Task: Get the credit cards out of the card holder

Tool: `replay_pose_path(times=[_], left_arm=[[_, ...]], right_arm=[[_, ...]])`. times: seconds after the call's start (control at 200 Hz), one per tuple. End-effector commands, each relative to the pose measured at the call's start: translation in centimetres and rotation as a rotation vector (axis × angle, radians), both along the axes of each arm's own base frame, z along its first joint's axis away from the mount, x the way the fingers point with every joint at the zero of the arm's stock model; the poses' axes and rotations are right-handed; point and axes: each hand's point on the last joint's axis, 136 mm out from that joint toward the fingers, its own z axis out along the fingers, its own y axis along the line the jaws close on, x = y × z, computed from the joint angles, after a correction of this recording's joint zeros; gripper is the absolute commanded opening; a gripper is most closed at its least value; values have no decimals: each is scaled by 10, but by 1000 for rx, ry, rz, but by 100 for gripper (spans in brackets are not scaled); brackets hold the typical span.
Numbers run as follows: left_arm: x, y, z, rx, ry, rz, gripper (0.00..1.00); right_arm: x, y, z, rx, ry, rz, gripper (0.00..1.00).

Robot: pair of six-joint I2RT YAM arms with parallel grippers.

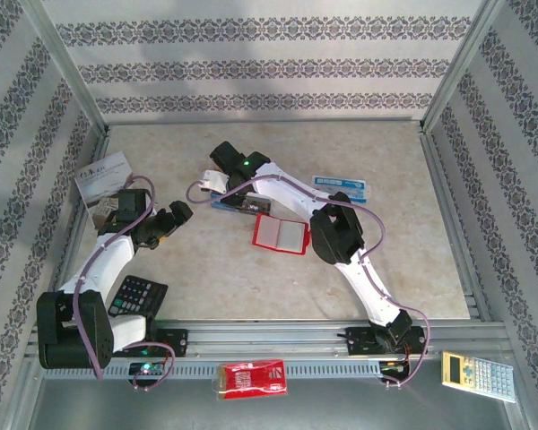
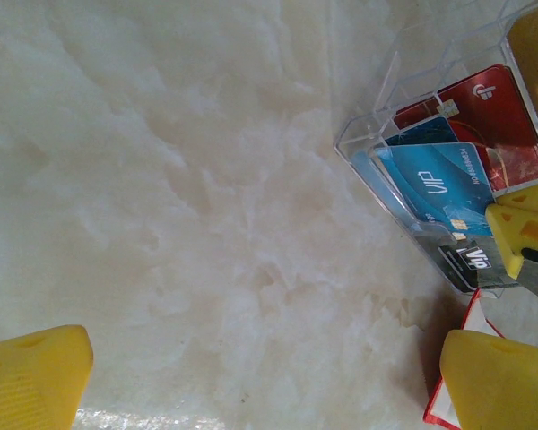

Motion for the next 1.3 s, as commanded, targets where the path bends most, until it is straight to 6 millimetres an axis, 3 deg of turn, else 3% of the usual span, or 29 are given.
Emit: replay_pose_path(times=[0.0, 0.16, 0.49, 0.72, 0.804, 0.954, 1.059, 1.169, 1.294], left_arm=[[-1, 0, -2, -18, 0, -1, 100], [0, 0, 1, -16, -6, -2, 100], [3, -6, 8, -38, -28, -37, 100], [6, -21, 16, -60, -54, -105, 98], [7, -29, 19, -60, -57, -129, 96], [10, -47, 22, -60, -66, -174, 91], [13, -63, 23, -49, -64, -215, 89], [18, -75, 20, -42, -56, -241, 88], [23, -79, 14, -50, -45, -239, 88]], right_arm=[[11, -6, -3, -16, -4, -52, 8], [10, -1, 14, 33, -1, -72, 18], [1, -2, 58, 156, 25, -176, 25], [-14, -37, 79, 250, 55, -457, 35], [-28, -56, 78, 299, 99, -580, 39], [-52, -98, 61, 349, 168, -850, 50], [-70, -122, 33, 374, 259, -1047, 57], [-85, -127, 3, 369, 330, -1153, 64], [-93, -118, -20, 349, 379, -1178, 67]])
